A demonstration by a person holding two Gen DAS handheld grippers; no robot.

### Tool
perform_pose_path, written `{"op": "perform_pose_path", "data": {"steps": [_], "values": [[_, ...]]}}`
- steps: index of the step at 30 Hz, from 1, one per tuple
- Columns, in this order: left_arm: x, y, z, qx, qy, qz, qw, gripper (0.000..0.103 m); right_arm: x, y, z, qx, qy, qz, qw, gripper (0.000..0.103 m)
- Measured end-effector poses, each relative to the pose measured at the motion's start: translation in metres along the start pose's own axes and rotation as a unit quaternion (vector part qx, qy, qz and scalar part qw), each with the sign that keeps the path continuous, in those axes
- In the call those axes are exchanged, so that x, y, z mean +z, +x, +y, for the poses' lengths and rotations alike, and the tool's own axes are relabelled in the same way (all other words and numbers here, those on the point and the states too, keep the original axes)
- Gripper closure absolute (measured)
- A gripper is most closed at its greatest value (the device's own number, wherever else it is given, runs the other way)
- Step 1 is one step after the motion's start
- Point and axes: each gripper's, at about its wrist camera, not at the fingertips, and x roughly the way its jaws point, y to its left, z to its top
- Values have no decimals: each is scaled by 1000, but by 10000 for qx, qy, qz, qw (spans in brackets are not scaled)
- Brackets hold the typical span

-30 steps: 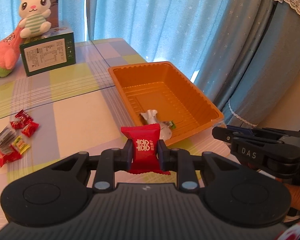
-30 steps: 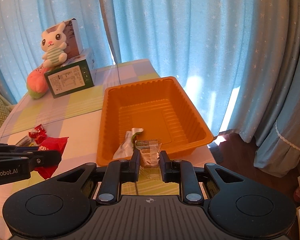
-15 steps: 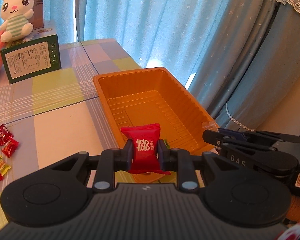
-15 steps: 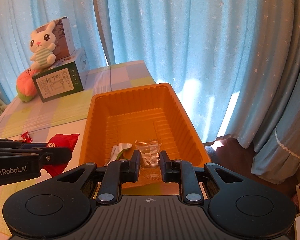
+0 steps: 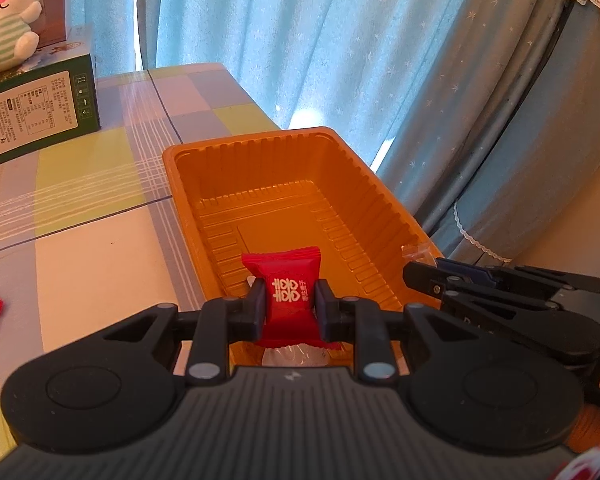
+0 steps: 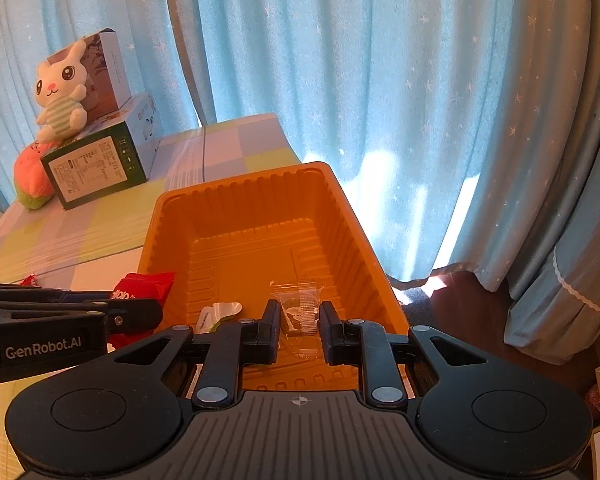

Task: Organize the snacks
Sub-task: 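Carry both held candies over the orange tray, then open both tools to release the candies into the tray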

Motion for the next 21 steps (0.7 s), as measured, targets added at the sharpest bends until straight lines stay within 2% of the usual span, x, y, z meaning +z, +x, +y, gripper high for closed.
{"op": "perform_pose_path", "data": {"steps": [8, 9, 10, 11, 21], "values": [[2, 15, -1, -90, -106, 81, 9999, 81, -1, 7, -3, -44, 22, 64, 10000, 82], [3, 17, 0, -133, -109, 67, 9998, 78, -1, 7, -4, -46, 33, 76, 10000, 82], [4, 19, 1, -190, -115, 83, 9997, 69, -1, 7, -4, -47, 43, 83, 9999, 82], [3, 19, 2, -209, -132, 90, 9997, 66, -2, 6, -5, -44, 53, 84, 9999, 82], [-11, -2, 25, 173, -181, -1, 9997, 66, 1, 6, -5, 146, 243, 83, 9996, 82]]}}
